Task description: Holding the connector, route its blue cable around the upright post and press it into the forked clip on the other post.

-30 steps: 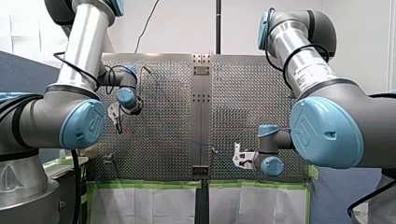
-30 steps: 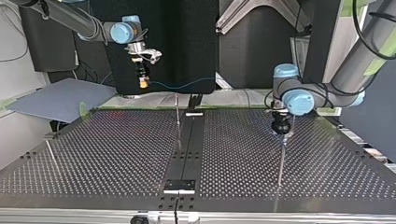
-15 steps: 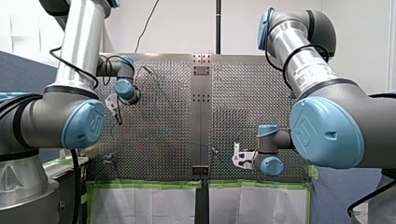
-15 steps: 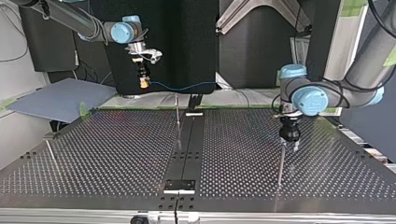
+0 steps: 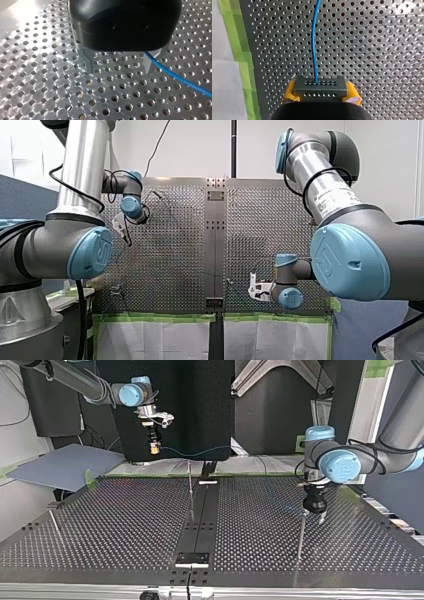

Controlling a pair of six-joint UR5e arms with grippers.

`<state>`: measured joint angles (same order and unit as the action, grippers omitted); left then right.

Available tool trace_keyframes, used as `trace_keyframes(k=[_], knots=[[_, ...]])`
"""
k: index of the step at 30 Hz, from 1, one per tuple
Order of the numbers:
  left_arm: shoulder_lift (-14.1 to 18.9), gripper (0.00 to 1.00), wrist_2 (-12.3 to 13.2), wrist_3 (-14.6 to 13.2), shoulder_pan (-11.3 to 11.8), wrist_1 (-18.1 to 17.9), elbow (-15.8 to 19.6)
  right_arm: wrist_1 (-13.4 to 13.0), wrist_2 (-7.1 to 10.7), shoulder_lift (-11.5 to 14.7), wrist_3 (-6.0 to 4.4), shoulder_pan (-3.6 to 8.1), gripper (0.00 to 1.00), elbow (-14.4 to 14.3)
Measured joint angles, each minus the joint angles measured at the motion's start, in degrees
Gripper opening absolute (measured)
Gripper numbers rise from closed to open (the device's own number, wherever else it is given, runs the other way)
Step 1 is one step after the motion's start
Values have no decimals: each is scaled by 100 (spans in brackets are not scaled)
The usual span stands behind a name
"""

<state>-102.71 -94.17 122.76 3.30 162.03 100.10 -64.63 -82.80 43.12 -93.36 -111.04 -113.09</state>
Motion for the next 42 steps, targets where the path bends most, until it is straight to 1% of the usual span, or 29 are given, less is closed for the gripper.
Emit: trace_keyframes(k=[4,7,11,15,20,24,29,34,38,40,42], knots=[[-1,98,-33,72,47,58,72,2,0,0,0,-1,0,-1],[18,98,33,207,87,-15,166,-5,0,0,-3,-1,0,-1],[89,98,182,379,118,-165,294,-19,0,0,-7,-4,0,0],[262,98,390,593,163,-376,472,-23,0,0,-5,-6,0,-1],[500,98,630,837,211,-620,597,-37,0,0,-1,-22,0,0],[668,98,749,1033,239,-815,631,-45,0,0,-3,-33,0,-1],[725,98,894,1279,251,-1053,646,-54,0,-3,-7,-43,0,0],[735,98,925,1471,270,-1111,661,-48,0,-2,-2,-58,0,-1],[801,98,924,1643,295,-1106,742,-43,0,-2,0,-63,0,0],[846,98,927,1664,305,-1101,790,-46,0,-2,-2,-69,0,0],[889,98,933,1630,312,-1081,826,-48,0,-2,-4,-73,0,1]])
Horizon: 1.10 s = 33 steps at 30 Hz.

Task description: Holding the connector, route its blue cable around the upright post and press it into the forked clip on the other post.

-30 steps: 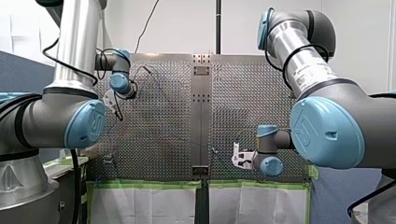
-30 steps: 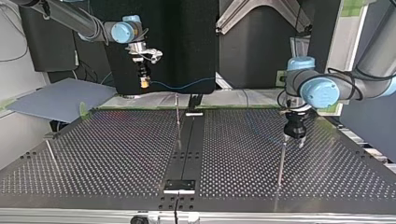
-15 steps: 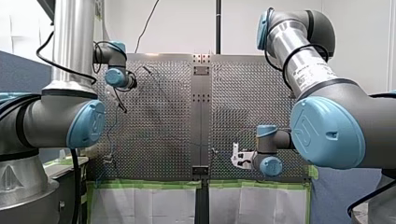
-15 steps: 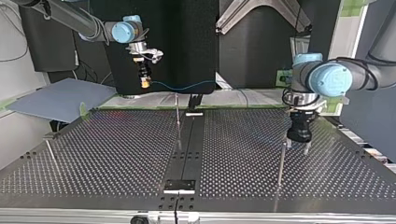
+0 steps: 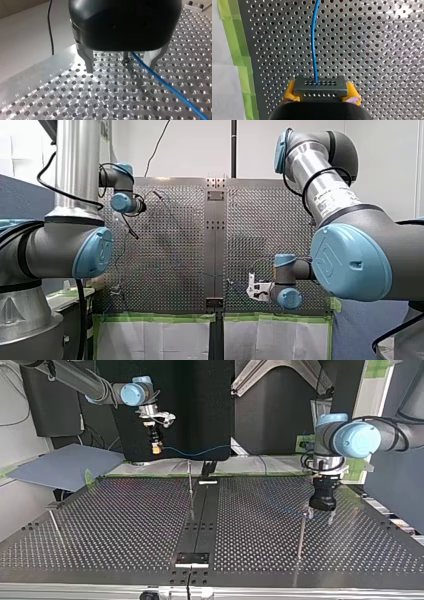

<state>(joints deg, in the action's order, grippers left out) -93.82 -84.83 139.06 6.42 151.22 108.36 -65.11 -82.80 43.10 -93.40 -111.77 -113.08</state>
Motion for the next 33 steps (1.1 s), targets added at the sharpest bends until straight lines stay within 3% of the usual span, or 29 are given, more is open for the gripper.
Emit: trace_keyframes(k=[16,33], knots=[[225,98,88,-569,14,614,55,11,0,-6,4,-24,0,-1],[826,98,-434,-1369,53,1375,325,21,0,-7,4,-33,0,-2]])
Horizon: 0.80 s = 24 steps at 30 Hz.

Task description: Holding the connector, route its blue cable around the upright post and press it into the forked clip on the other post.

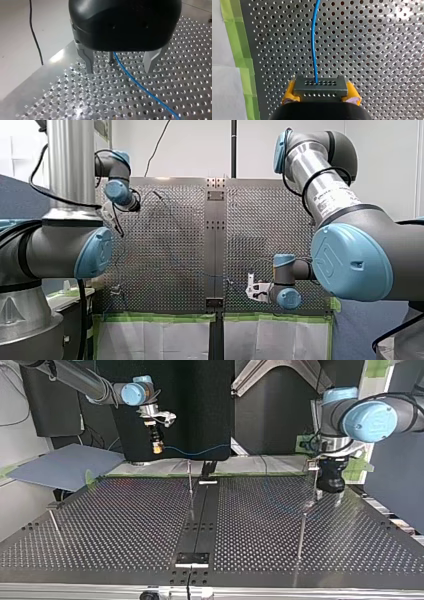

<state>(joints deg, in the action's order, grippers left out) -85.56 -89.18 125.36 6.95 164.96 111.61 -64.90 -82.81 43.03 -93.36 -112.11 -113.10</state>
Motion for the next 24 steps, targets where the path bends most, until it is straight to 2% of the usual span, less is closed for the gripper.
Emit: trace_keyframes(k=[4,17,24], knots=[[193,98,-189,-192,16,192,-53,2,0,0,0,0,0,1],[879,98,-869,-878,-25,878,-648,-30,12,0,-25,0,0,2],[1191,98,-963,-1200,-33,1201,-888,-31,26,0,-27,-2,0,1]])
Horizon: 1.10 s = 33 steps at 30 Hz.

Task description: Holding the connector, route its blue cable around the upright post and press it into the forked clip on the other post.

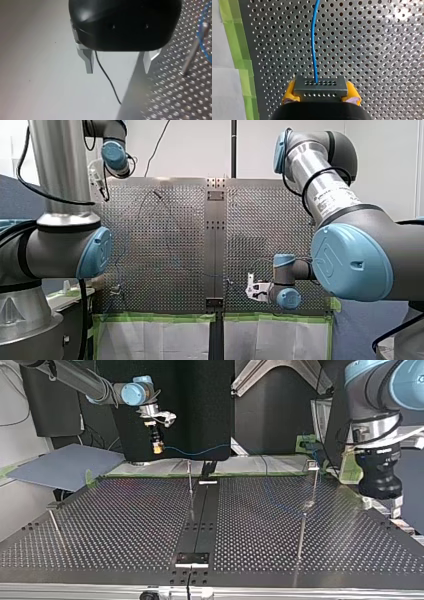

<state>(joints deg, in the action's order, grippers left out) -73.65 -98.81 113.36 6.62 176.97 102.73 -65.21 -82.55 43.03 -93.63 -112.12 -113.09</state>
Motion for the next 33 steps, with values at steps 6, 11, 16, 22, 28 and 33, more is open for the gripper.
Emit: trace_keyframes(k=[6,11,16,22,28,33], knots=[[-39,98,112,-285,-66,287,-89,-1,1,0,21,1,0,0],[-169,98,320,-512,-176,513,-94,4,2,0,26,1,0,0],[-166,98,541,-735,-315,734,-93,11,1,0,27,2,0,0],[-147,98,770,-1021,-475,1023,-91,44,7,1,28,1,0,19],[-145,98,796,-1314,-587,1312,-92,86,9,1,28,-11,0,32],[-149,98,677,-1586,-660,1588,-91,94,10,0,28,-24,0,33]])
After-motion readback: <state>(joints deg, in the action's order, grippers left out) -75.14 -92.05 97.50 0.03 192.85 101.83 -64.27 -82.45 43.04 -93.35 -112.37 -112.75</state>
